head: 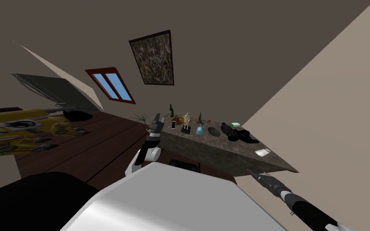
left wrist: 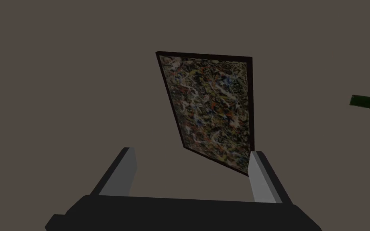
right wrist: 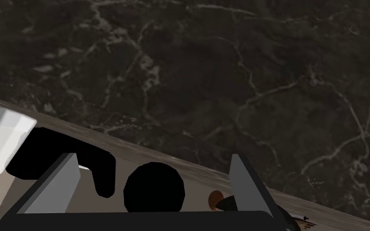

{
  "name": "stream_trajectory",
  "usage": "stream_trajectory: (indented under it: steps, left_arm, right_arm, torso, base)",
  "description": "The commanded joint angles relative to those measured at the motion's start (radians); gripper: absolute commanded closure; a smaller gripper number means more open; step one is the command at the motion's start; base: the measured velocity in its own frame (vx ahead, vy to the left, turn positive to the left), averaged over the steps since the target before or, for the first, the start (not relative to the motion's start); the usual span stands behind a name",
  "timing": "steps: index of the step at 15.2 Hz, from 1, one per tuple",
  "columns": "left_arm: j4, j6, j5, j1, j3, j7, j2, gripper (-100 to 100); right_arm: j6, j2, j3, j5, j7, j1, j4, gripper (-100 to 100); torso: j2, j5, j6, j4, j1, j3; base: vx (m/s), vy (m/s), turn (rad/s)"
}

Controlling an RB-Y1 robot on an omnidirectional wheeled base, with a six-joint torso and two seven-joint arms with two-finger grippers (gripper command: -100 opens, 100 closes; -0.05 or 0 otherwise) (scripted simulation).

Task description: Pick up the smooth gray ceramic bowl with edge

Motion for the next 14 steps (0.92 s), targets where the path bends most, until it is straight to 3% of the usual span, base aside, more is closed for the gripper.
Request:
stream_trajectory:
  steps: [1,7,10,12,14]
  left_arm:
    - [0.000,0.000,0.000,0.000,0.000,0.000,0.000,0]
    - [0.000,0.000,0.000,0.000,0.000,0.000,0.000,0]
    - [0.000,0.000,0.000,0.000,0.000,0.000,0.000,0]
    - [0.000,0.000,0.000,0.000,0.000,0.000,0.000,0]
    - [0.000,0.000,0.000,0.000,0.000,0.000,0.000,0]
  right_arm:
    - [0.028,-0.050,0.006,0.031,0.023,0.009,0.045,-100]
    - [0.066,-0.177,0.031,0.099,0.071,0.012,0.135,-100]
    - [0.076,-0.207,0.042,0.121,0.085,0.012,0.160,-100]
    - [0.090,-0.255,0.066,0.160,0.111,0.010,0.203,-100]
    - [0.090,-0.255,0.066,0.160,0.111,0.010,0.203,-100]
  torso:
    - [0.000,0.000,0.000,0.000,0.000,0.000]
    - [-0.001,0.001,0.000,0.000,0.004,-0.001]
    - [-0.002,0.001,-0.001,-0.001,0.003,-0.001]
    - [-0.002,0.001,-0.001,0.000,0.002,-0.001]
    - [-0.003,0.001,-0.001,-0.001,0.004,-0.002]
  base:
    - [0.008,0.139,0.265]
    - [0.026,0.140,0.279]
    - [0.045,0.126,0.319]
    - [0.063,0.136,0.365]
    - [0.050,0.133,0.238]
